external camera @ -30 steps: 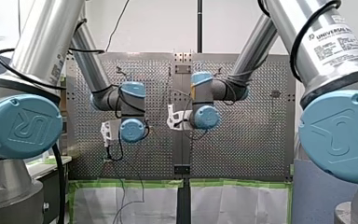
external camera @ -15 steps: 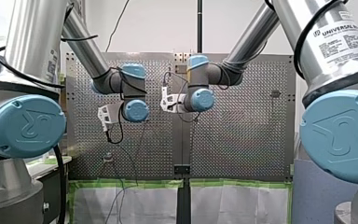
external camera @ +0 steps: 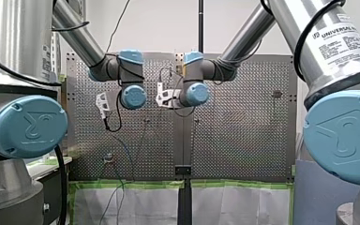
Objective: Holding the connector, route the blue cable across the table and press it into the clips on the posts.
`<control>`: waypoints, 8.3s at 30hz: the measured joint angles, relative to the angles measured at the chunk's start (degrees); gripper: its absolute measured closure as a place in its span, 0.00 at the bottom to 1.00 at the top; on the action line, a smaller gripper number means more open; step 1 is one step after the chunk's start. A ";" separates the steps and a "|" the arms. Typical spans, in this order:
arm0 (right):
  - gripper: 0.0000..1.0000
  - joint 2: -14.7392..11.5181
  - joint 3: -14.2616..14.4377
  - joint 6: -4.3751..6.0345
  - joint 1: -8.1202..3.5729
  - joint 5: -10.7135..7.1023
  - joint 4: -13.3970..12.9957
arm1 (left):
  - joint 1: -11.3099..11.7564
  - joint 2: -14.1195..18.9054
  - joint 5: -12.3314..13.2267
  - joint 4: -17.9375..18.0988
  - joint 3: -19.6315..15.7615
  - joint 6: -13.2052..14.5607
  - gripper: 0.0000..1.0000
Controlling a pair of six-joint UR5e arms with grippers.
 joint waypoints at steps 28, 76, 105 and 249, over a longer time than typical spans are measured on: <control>1.00 1.29 -15.14 2.08 2.26 -1.88 8.83 | 4.93 7.26 3.48 -15.14 8.16 -1.37 1.00; 1.00 11.63 -38.30 2.97 2.30 -5.36 18.15 | 25.00 4.90 23.39 -19.29 17.63 -0.09 1.00; 1.00 14.31 -43.20 3.12 2.22 -5.63 18.61 | 29.51 1.78 31.73 -15.36 18.31 -1.78 1.00; 1.00 14.82 -45.22 2.41 -0.82 -4.26 21.40 | 23.47 -5.17 43.03 -23.85 28.19 1.19 0.01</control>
